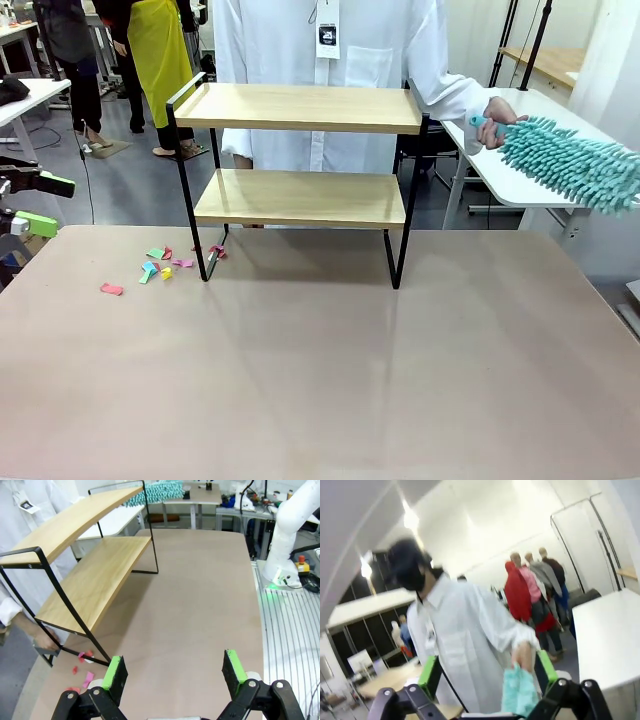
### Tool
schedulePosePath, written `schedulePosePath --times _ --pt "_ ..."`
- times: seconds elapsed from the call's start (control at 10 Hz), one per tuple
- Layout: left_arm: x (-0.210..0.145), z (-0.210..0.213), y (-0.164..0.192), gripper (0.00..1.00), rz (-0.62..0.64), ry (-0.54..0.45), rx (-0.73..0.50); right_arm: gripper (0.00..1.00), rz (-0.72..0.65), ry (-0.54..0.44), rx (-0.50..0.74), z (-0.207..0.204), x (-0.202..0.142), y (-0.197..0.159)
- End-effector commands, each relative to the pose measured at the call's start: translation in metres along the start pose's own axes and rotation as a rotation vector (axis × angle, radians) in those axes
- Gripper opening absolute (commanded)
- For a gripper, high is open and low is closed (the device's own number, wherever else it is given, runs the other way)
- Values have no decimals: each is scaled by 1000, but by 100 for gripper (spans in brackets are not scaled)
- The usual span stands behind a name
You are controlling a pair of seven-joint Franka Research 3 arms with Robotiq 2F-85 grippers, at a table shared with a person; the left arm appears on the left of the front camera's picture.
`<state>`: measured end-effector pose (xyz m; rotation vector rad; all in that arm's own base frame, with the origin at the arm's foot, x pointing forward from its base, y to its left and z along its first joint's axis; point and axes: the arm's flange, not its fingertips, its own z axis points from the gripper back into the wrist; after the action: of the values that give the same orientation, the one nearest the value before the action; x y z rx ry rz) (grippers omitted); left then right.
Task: Clean the shelf.
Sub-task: Hand the Duster back to the human.
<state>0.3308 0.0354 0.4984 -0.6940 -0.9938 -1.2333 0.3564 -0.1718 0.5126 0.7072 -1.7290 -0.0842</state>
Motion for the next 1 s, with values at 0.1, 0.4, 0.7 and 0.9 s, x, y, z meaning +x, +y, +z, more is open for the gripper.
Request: schedulePosePath --times 0.1,0.4,0.7,0.9 --pt "0 -1 2 100 -19 -26 1 100 -232 -222 -4 22 75 -24" --pt "0 -1 2 100 -19 -26 1 100 -323 -281 -26 35 98 -54" --pt "0 -1 2 100 -19 -26 1 100 -287 -272 -38 45 99 -46" --pt "0 -1 2 100 -19 -26 1 100 -287 -272 -38 45 99 -46"
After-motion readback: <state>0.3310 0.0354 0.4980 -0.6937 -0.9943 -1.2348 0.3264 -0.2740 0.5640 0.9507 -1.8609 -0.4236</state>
